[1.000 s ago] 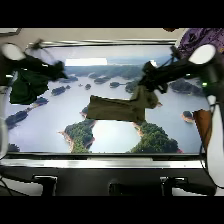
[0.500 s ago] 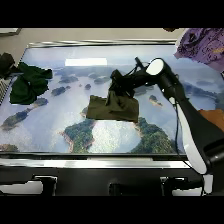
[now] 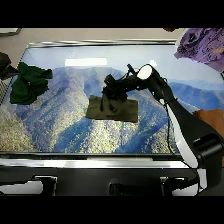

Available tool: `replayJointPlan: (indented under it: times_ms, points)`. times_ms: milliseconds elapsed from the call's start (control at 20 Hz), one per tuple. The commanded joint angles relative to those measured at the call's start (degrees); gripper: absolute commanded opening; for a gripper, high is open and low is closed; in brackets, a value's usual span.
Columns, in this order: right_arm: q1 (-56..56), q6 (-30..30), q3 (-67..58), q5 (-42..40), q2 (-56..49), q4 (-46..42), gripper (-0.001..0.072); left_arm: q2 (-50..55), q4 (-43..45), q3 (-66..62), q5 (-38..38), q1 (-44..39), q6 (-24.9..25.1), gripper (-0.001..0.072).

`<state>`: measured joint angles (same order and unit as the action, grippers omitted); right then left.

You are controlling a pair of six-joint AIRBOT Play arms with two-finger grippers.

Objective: Fold the clothes and pants, and hang the long-sleeved shirts on hangers.

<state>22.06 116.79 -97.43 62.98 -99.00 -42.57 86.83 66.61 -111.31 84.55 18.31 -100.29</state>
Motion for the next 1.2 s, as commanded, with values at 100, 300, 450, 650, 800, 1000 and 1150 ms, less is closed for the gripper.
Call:
replayJointPlan:
  times_ms: [100, 300, 450, 650, 800, 1000, 1150]
  points:
    - [0.09, -9.53, -0.07, -0.57, 0.63, 12.44, 0.0440, 0.07, 0.04, 0.00, -0.17, 0.07, -0.02, 0.0017]
    - [-0.44, -11.54, -0.07, -3.52, 4.09, 11.30, 0.0440, 0.07, 0.04, 0.00, -0.15, 0.07, -0.24, 0.0018]
    - [-4.35, -11.91, -0.07, -2.12, 5.97, 8.33, 0.0440, 0.07, 0.02, 0.00, -0.11, 0.07, -0.24, 0.0018]
    - [-15.85, -16.68, -0.04, 5.27, 6.80, 4.52, 0.0440, 0.07, 0.02, 0.00, -0.11, 0.07, -0.22, 0.0018]
    - [-22.99, -19.23, 0.15, 12.31, 6.38, -5.40, 0.0479, 0.07, 0.02, 0.00, -0.11, 0.07, -0.22, 0.0018]
    - [-26.73, -23.37, 4.85, 14.62, 4.31, -6.62, 0.0483, 0.07, 0.02, 0.00, -0.17, 0.04, -0.24, 0.0018]
    - [-26.16, -25.66, 6.84, 13.46, 1.16, -5.31, 0.0483, 0.07, 0.02, 0.00, -0.57, 0.04, -0.24, 0.0018]
